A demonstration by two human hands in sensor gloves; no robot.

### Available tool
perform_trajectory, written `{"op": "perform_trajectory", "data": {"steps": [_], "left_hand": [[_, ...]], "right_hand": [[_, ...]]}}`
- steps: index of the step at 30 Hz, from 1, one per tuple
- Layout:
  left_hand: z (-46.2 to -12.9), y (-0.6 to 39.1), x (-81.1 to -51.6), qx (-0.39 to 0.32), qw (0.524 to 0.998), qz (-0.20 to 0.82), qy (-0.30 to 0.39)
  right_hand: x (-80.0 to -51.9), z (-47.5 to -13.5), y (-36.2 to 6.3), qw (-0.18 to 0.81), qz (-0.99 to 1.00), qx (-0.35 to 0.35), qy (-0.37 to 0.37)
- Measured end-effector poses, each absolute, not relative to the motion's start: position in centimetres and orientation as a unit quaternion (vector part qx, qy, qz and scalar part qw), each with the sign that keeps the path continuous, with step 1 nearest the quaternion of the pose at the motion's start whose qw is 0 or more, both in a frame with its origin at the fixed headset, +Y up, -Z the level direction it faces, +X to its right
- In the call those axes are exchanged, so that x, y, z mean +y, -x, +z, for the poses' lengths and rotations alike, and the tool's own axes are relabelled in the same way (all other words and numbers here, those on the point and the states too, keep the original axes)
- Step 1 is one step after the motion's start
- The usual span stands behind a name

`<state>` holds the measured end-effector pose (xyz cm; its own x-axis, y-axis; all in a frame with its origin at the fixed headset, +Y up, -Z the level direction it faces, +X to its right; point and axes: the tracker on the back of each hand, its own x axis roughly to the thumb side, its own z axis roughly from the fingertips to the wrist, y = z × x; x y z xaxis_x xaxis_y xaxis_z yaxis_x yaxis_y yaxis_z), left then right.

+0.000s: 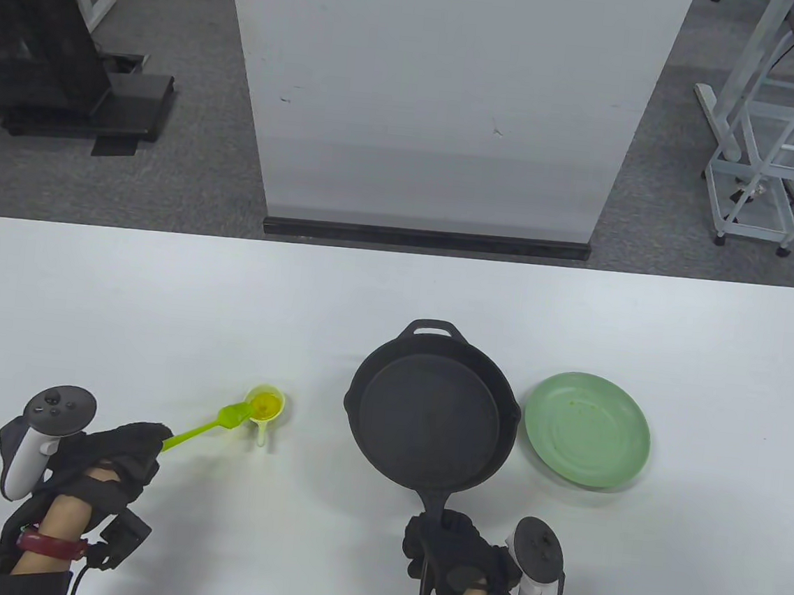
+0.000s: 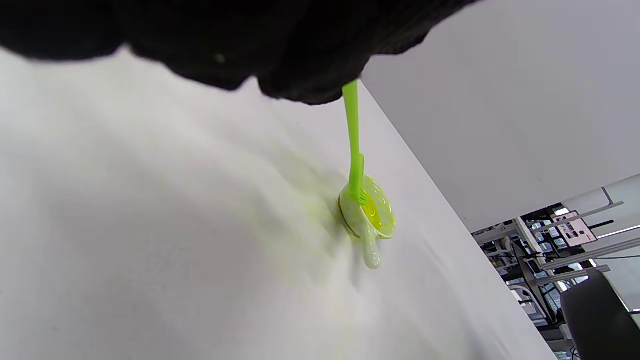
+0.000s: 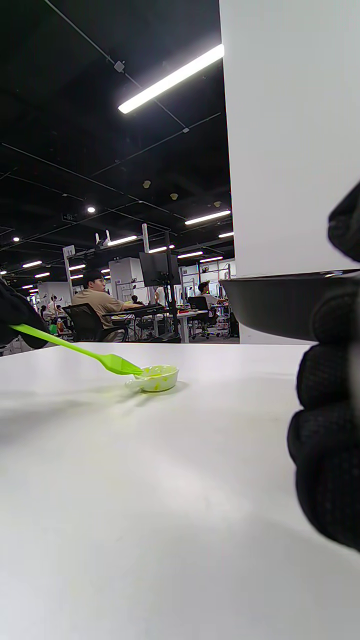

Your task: Brush oil on frying pan surface

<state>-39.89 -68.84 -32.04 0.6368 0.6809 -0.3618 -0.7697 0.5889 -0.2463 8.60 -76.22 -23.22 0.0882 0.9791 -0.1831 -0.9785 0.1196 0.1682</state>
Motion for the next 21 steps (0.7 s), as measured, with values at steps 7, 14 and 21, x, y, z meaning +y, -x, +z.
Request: {"op": "perform_trajectory", "data": {"steps": [7,14,21], "left_hand": [[-32.4,39.9,-69.4,0.109,0.861,0.454,0.202],[-32.3,39.9,-68.5,0.121,0.878,0.417,0.204],[-32.7,37.5,-64.1,0.061,0.87,0.456,0.179]], "right_hand": [[-76.2,-23.2,-8.6,0.736,0.665,0.124,-0.001],[-76.2,-23.2,-8.6,0.736,0.666,0.121,0.0],[-76.2,-23.1,-8.5,0.736,0.666,0.125,0.0]]}}
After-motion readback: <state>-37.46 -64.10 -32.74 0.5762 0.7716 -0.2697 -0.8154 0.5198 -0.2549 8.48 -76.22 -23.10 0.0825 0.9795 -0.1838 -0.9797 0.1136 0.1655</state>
